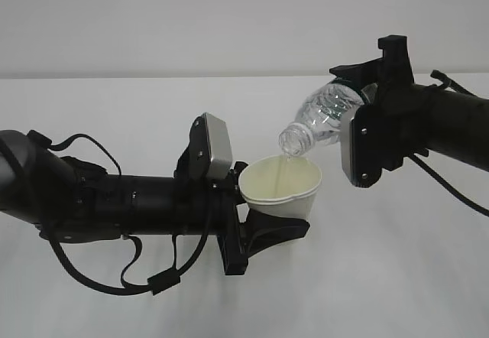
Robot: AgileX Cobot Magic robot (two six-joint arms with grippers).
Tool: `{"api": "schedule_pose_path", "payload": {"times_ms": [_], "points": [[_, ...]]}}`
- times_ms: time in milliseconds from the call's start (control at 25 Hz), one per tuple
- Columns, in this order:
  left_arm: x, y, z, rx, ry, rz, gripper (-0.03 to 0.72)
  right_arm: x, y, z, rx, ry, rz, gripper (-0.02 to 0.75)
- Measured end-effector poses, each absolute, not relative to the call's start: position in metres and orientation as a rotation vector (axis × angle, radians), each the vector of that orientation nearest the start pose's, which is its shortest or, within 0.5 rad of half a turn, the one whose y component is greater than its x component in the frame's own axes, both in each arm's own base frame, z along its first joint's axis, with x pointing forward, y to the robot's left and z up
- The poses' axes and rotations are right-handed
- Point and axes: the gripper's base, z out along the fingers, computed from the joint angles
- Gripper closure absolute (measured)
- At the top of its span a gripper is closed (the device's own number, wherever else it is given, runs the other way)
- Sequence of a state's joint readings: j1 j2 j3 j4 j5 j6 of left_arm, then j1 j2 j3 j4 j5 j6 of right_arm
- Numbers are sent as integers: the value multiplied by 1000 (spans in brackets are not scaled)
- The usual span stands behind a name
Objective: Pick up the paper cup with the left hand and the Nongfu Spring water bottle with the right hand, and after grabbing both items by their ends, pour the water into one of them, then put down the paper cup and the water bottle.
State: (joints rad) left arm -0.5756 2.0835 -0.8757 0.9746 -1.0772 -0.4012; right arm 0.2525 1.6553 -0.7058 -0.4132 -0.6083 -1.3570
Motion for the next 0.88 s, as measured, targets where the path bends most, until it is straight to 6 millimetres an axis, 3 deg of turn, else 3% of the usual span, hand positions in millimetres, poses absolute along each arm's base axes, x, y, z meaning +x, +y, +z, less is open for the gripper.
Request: {"api": "schedule_pose_path", "payload": {"times_ms": [880], "points": [[266, -252, 115, 1219, 1457, -1018, 259, 314, 103, 202, -1693, 920, -787, 265]]}}
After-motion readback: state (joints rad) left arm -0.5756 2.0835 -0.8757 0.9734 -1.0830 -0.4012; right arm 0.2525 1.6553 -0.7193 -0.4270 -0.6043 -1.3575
